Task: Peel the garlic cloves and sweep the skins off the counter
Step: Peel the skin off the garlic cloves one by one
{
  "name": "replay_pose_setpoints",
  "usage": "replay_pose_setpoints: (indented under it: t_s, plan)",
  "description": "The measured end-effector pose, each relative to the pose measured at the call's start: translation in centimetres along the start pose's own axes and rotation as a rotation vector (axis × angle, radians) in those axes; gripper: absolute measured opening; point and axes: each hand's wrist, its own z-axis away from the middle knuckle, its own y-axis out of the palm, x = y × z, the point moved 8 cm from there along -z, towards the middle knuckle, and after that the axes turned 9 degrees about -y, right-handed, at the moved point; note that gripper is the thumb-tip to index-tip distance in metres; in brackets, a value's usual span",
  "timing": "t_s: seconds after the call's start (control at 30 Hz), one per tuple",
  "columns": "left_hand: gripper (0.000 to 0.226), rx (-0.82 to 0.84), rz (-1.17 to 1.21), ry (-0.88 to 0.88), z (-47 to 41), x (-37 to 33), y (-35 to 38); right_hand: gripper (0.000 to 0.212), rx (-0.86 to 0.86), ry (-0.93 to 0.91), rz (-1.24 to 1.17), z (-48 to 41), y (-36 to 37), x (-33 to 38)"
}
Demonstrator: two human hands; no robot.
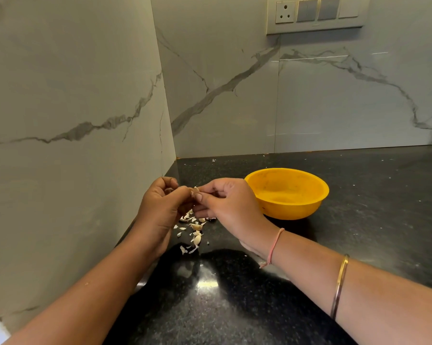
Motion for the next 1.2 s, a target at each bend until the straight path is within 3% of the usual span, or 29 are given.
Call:
replay_pose_setpoints:
  t_s: [0.13, 0.33, 0.6, 0.9, 1.2]
  plan:
    - [0.017, -0.047, -0.052, 0.034, 0.1, -0.4, -0.5, 0.019, -0.021, 0.072, -0.14, 0.1, 0.0, -0.3]
    - [0.015, -0.092, -0.227, 0.108, 0.3, -0.9, -0.6, 0.017, -0.024, 0.05, -0.134, 0.0, -0.3, -0.2]
    - [0.019, -0.118, -0.498, 0.277, 1.3, -2.3, -0.1, 0.008, -0.044, -0.163, 0.272, -0.4, -0.8, 0.9]
    - [0.008, -0.009, -0.176, 0.037, 0.2, -0.1, -0.2, 0.005, -0.069, -0.329, 0.494, -0.1, -0.9, 2.3]
    - [0.009, -0.048, -0.122, -0.036, 0.1, 0.8, -0.4, 0.009, -0.007, -0.402, 0.646, 0.6, 0.2, 3.2]
